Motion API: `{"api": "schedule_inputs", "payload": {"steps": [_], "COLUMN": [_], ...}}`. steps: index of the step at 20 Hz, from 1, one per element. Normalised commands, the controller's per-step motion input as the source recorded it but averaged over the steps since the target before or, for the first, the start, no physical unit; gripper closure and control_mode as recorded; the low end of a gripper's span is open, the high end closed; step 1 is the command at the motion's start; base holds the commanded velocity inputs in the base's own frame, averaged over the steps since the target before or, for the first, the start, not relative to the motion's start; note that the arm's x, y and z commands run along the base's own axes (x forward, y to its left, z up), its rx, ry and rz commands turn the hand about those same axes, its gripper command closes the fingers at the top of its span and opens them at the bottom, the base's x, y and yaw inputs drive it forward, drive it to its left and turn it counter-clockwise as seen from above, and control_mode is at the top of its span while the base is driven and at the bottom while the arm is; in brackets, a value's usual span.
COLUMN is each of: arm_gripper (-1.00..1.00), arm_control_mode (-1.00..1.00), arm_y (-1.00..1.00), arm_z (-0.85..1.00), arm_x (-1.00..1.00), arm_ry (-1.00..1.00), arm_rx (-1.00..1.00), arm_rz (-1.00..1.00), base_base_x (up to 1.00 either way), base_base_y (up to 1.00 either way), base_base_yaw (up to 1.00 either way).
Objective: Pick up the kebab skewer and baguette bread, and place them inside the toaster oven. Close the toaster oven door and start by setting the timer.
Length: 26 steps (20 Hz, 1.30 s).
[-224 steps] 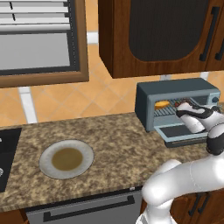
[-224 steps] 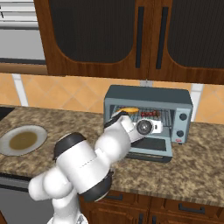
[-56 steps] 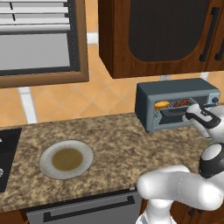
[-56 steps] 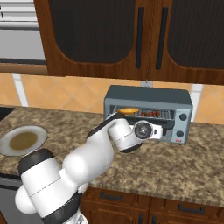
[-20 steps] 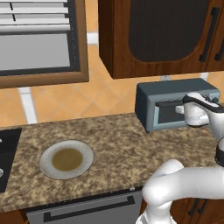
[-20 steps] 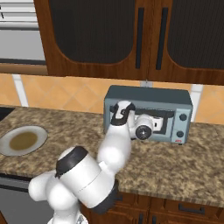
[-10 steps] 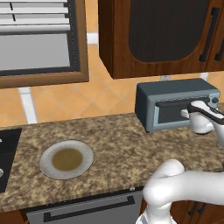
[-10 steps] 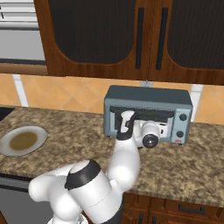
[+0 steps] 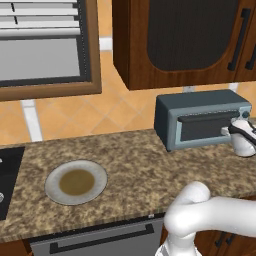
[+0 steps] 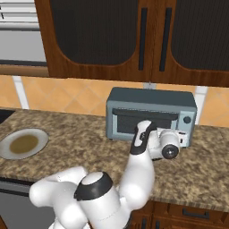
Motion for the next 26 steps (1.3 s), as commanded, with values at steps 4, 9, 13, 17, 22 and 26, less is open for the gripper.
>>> {"api": "schedule_inputs", "payload": {"steps": [4,9,13,17,22,26], "arm_gripper": [-1.00,-1.00,-1.00,-1.00,-1.00,-1.00], "arm_control_mode": [-1.00,-1.00,-1.00,-1.00,-1.00,-1.00], "arm_y": [-0.53,-0.30,-0.23,-0.07,0.00,-0.04], "arm_z": [0.09,0.04,-0.19,-0.43,-0.42,-0.15], "arm_x": [0.00,0.00,0.00,0.00,0.00,0.03], "arm_ry": [0.00,0.00,0.00,-0.03,-0.02,-0.02], "arm_rx": [0.04,0.05,0.00,0.00,0.00,0.03], "arm_rz": [0.01,0.01,0.00,0.01,0.04,0.07], "base_base_x": [0.00,0.00,0.00,0.00,0.00,0.00], "base_base_y": [0.00,0.00,0.00,0.00,0.00,0.00], "base_base_yaw": [0.00,0.00,0.00,0.00,0.00,0.00]}}
